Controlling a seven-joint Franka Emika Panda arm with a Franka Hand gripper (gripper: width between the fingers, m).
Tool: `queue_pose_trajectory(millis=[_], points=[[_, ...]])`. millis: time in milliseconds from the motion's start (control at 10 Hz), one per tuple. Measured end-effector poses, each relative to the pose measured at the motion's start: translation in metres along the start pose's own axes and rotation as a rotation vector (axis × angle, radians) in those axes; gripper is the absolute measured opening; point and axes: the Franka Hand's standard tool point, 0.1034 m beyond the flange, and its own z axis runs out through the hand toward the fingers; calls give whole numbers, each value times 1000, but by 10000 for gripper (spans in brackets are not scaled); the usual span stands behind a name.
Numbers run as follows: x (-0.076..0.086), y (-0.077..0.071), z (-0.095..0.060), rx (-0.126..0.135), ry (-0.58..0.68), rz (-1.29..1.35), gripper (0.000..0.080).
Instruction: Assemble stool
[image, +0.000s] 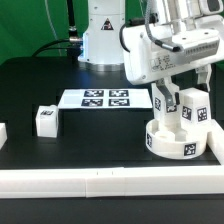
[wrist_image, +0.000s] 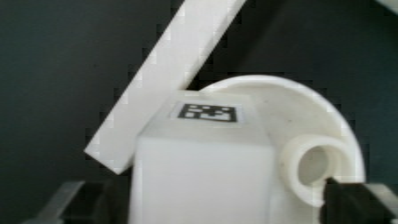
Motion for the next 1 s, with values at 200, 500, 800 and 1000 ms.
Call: queue_pose_trajectory(millis=[200,500,800,1000], points=[[-14,-1,-20,10,-47,-7,646],[-11,-1,-18,11,-39,-114,648],[-14,0,-17,-19,-20,-425,648],[-18,0,-17,-33,5,-825,648]])
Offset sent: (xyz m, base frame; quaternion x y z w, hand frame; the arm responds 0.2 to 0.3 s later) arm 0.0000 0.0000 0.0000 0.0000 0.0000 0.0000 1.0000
